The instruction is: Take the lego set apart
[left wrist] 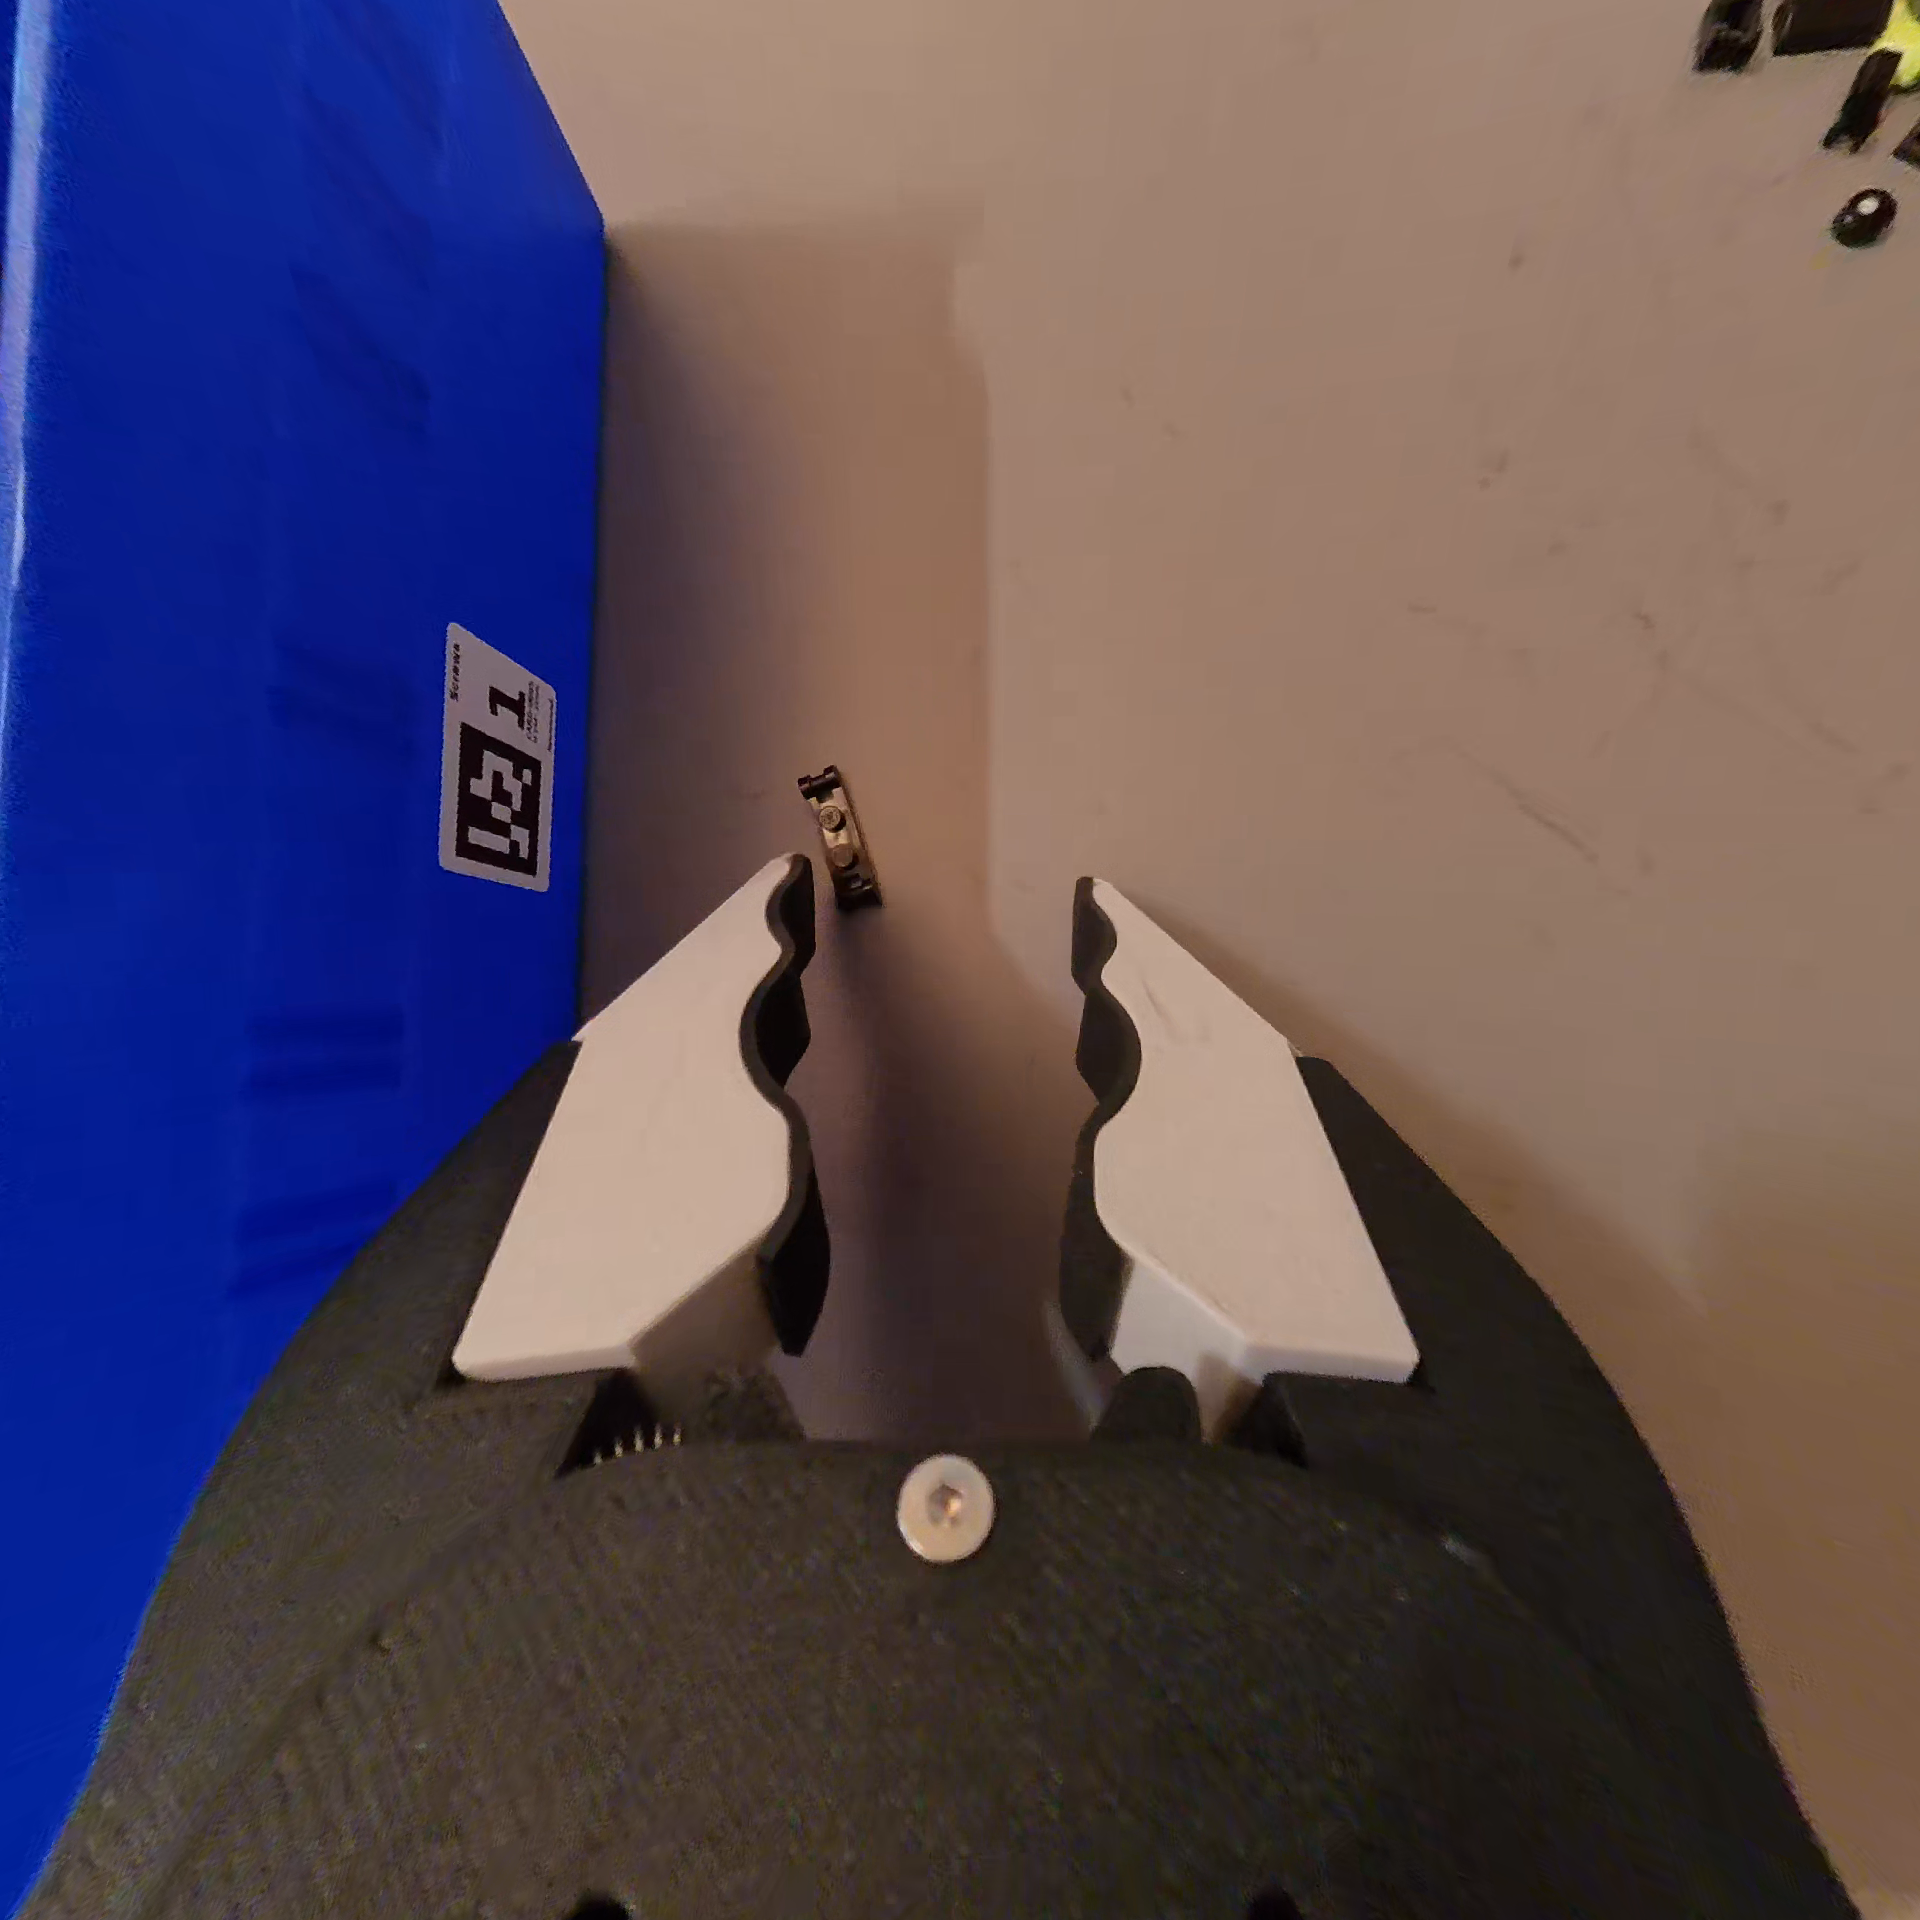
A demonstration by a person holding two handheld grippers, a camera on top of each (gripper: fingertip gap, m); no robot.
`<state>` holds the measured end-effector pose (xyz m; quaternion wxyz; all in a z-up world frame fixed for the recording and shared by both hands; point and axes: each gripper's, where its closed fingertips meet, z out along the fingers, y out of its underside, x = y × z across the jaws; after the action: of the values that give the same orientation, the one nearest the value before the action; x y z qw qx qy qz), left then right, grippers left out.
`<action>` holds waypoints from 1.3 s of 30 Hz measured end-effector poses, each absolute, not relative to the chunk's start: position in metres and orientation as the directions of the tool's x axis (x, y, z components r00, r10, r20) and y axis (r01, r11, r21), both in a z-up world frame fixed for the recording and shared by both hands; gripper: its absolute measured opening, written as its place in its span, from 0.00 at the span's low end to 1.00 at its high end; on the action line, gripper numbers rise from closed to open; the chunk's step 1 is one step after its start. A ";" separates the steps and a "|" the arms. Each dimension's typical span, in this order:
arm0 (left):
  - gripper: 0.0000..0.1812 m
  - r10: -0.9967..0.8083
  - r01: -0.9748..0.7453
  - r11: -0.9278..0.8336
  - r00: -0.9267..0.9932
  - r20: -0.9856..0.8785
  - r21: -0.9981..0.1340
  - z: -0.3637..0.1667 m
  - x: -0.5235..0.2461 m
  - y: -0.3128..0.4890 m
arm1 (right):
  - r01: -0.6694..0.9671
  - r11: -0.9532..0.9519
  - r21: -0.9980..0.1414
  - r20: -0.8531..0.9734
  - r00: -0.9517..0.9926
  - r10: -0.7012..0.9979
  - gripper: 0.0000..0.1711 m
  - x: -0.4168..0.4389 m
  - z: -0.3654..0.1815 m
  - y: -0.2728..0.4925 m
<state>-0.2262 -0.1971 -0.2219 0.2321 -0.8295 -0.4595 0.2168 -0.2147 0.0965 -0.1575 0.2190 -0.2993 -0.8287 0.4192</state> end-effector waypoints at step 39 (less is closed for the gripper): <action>0.04 0.917 0.733 -0.311 0.399 0.013 -0.605 -0.227 -0.246 -0.188 | 0.184 0.598 -0.780 0.270 -0.763 0.587 0.11 -0.104 -0.148 0.090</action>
<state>-0.2459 -0.1877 -0.2268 0.2702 -0.7916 -0.5211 0.1696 -0.1039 0.0904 -0.1476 0.2601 -0.2253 -0.8553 0.3873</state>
